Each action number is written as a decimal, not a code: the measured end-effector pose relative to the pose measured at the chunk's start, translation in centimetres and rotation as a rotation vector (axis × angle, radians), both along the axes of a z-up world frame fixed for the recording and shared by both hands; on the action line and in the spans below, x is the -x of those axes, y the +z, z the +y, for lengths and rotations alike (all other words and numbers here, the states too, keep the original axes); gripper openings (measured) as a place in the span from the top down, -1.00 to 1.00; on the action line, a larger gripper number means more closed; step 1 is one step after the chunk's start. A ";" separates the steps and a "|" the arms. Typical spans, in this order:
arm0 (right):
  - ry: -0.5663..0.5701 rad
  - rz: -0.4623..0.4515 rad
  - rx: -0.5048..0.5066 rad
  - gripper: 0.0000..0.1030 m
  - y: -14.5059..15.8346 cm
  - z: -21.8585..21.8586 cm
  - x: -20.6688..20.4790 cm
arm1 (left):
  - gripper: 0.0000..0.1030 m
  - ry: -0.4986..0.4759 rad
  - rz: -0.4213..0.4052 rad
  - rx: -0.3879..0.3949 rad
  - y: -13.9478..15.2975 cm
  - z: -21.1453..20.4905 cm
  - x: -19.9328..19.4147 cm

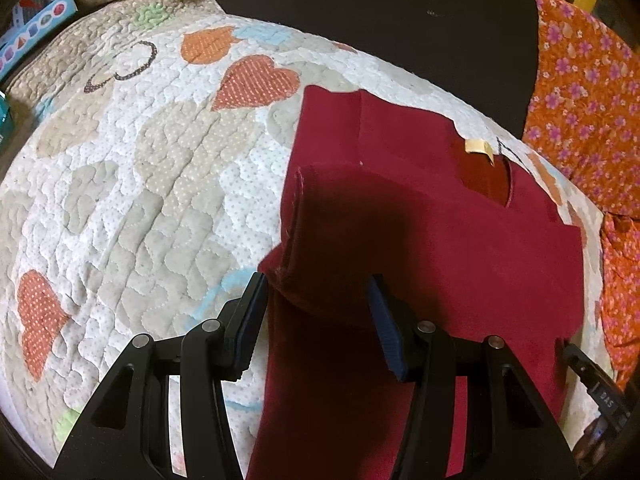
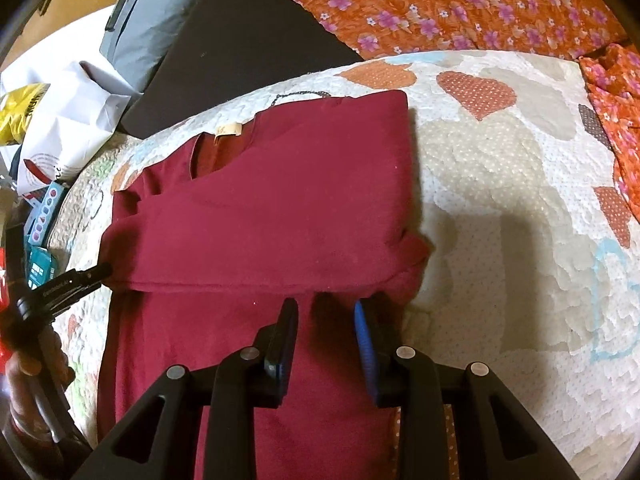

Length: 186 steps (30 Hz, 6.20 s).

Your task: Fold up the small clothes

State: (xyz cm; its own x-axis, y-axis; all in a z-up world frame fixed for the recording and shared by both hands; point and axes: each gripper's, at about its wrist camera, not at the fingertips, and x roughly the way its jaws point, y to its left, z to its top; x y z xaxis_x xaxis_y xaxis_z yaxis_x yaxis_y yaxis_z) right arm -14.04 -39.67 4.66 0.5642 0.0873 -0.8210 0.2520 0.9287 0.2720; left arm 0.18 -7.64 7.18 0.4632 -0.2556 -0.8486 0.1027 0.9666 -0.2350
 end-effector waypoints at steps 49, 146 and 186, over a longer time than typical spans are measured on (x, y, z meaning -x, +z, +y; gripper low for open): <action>0.075 0.164 -0.229 0.18 -4.1 5.4 22.5 | -0.39 -0.140 0.241 0.113 -4.7 7.0 21.6; 0.230 -0.134 -0.220 0.76 2.6 7.7 21.3 | 0.80 -0.181 0.176 0.077 -2.9 4.8 22.9; 0.206 -0.249 -0.344 0.76 5.7 4.9 19.5 | 0.77 -0.207 0.201 0.343 1.2 6.3 19.7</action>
State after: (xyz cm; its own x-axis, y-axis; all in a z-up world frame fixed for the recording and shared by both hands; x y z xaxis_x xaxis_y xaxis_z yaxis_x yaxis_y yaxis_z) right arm -33.56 -34.78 10.39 0.6827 0.4614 -0.5666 -0.0398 0.7977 0.6017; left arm -19.53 -1.32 8.36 0.2075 -0.6082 -0.7662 0.2052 0.7929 -0.5738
